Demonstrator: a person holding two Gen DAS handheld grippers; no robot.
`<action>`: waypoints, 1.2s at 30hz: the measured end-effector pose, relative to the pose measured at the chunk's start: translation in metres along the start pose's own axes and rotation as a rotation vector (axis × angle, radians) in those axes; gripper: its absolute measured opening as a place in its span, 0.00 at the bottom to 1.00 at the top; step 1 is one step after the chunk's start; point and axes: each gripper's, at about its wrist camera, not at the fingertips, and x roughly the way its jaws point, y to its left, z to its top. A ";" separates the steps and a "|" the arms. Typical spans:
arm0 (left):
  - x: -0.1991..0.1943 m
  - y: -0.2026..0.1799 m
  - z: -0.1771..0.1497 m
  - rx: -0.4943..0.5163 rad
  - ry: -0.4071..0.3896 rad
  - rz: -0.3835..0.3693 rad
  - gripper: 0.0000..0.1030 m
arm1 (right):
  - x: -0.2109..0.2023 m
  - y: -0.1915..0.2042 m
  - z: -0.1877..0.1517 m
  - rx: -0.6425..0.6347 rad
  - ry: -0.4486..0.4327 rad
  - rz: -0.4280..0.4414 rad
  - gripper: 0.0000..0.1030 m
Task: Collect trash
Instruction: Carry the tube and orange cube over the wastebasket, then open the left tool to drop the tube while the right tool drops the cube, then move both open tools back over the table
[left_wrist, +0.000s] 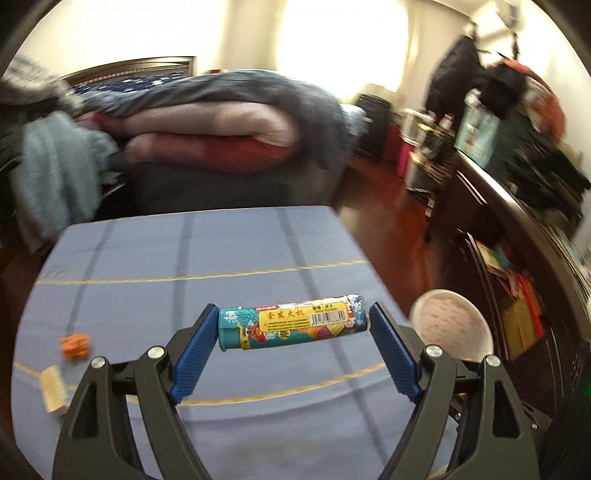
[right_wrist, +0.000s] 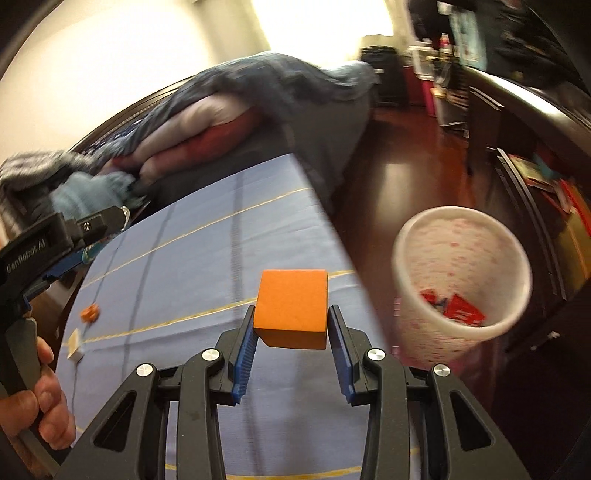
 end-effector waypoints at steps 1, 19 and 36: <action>0.003 -0.008 0.000 0.014 0.002 -0.013 0.80 | -0.002 -0.010 0.002 0.017 -0.007 -0.015 0.37; 0.088 -0.191 0.013 0.272 0.060 -0.239 0.80 | -0.001 -0.141 0.036 0.188 -0.079 -0.229 0.37; 0.110 -0.208 0.037 0.255 0.038 -0.306 0.96 | 0.027 -0.176 0.042 0.217 -0.085 -0.310 0.56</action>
